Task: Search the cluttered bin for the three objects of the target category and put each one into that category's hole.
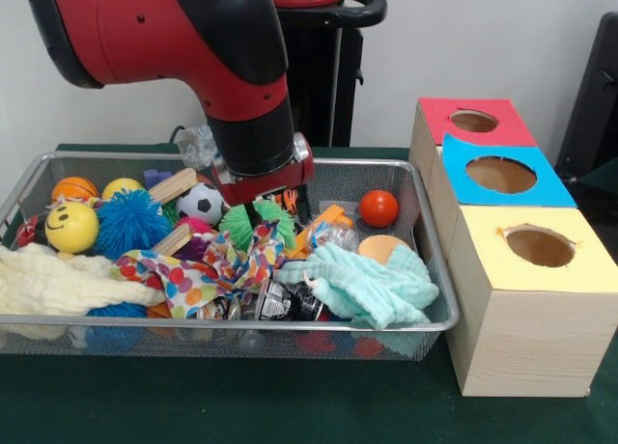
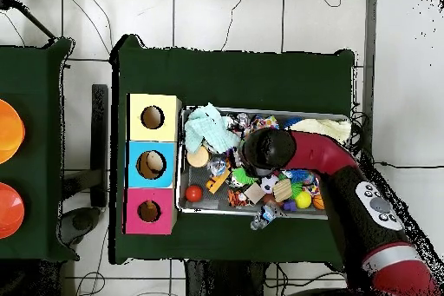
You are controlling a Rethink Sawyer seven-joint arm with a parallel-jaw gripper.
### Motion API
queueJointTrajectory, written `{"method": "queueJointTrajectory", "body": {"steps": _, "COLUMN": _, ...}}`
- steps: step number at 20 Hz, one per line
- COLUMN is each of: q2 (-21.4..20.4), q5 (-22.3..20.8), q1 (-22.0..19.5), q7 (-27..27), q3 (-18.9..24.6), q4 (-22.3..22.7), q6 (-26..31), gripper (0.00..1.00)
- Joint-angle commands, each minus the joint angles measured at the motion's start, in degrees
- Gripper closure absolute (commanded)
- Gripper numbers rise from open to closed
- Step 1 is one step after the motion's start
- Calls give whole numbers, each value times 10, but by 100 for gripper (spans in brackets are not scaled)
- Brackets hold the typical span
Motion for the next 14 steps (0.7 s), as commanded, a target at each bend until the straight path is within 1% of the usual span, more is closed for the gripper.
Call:
{"method": "queueJointTrajectory", "body": {"steps": 1, "q2": 29, "q5": -36, "q1": 7, "q7": -132, "q3": 54, "q4": -71, "q6": 67, "gripper": 0}}
{"method": "queueJointTrajectory", "body": {"steps": 5, "q2": 23, "q5": -35, "q1": -3, "q7": -122, "q3": 54, "q4": -51, "q6": 51, "gripper": 0}}
{"method": "queueJointTrajectory", "body": {"steps": 9, "q2": 16, "q5": -36, "q1": -7, "q7": -113, "q3": 54, "q4": -40, "q6": 47, "gripper": 0}}
{"method": "queueJointTrajectory", "body": {"steps": 14, "q2": -23, "q5": -32, "q1": -28, "q7": -99, "q3": 51, "q4": 8, "q6": 36, "gripper": 0}}
